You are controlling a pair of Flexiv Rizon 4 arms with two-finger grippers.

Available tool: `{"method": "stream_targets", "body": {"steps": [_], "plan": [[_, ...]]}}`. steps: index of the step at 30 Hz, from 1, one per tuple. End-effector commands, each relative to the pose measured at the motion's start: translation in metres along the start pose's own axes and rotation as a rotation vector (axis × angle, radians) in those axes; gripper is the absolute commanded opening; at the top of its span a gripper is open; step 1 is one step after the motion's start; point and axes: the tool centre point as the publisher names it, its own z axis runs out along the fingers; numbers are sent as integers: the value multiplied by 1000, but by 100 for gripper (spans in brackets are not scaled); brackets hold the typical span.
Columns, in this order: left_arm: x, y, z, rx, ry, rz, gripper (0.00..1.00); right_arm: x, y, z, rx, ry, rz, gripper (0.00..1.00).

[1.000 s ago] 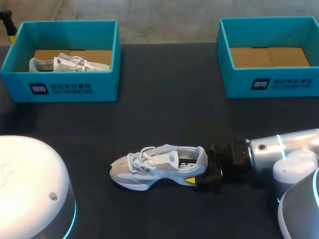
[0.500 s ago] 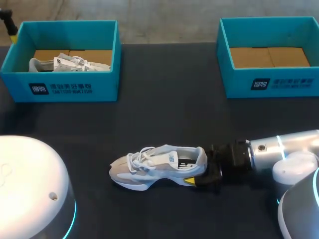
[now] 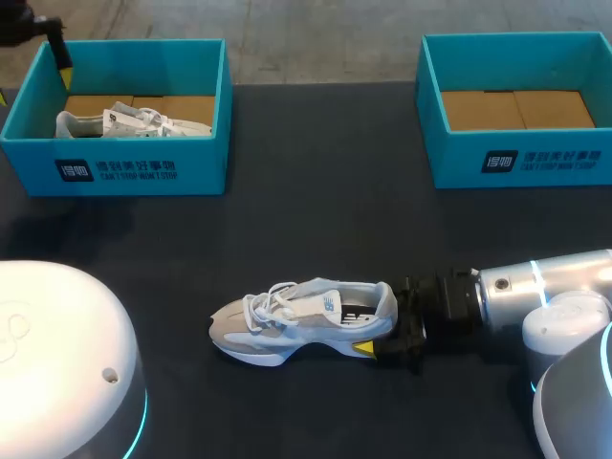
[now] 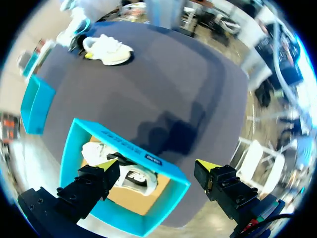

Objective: Take the shoe out of the shoebox, open the shoe tongue, remove and reinsert the insole, then place the shoe into the shoebox

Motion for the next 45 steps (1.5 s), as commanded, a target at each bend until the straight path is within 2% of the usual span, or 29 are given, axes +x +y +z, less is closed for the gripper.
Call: {"method": "stream_targets", "body": {"steps": [1, 17, 19, 21, 24, 25, 26, 27, 30, 32, 33, 35, 41, 45], "plan": [[1, -8, 0, 0, 3, -334, 100, 1, 1, 3, 5, -2, 0, 0], [1, -8, 0, 0, 3, -334, 100, 1, 1, 3, 5, -2, 0, 0], [-2, -18, 1, 40, -66, -443, 100, 1, 1, 3, 5, -2, 0, 0], [2, -34, -2, 91, -123, -501, 100, 1, 1, 3, 5, -2, 0, 0], [11, -72, -3, 105, -192, -654, 100, 1, 1, 3, 5, -2, 0, 0], [12, -81, -2, 108, -196, -709, 100, 1, 1, 3, 5, -2, 0, 0], [11, -97, 0, 108, -155, -836, 100, 1, 1, 3, 5, -2, 0, 0], [10, -107, 4, 57, -160, -935, 100, 1, 1, 3, 5, -2, 0, 0], [13, -139, 12, -27, -170, -1056, 100, 1, 1, 3, 5, -2, 0, 0], [12, -154, 16, -42, -181, -1098, 100, 1, 1, 3, 5, -2, 0, 0], [10, -159, 19, -66, -222, -1138, 100, 1, 1, 3, 5, -2, 0, 0], [5, -167, 26, -7, -165, -1194, 100, 1, 1, 3, 5, -2, 0, 0], [-7, -194, 50, 74, -128, -1340, 100, 1, 1, 3, 5, -2, 0, 0], [-23, -213, 63, 82, -103, -1410, 100, 1, 1, 3, 5, -2, 0, 0]]}}
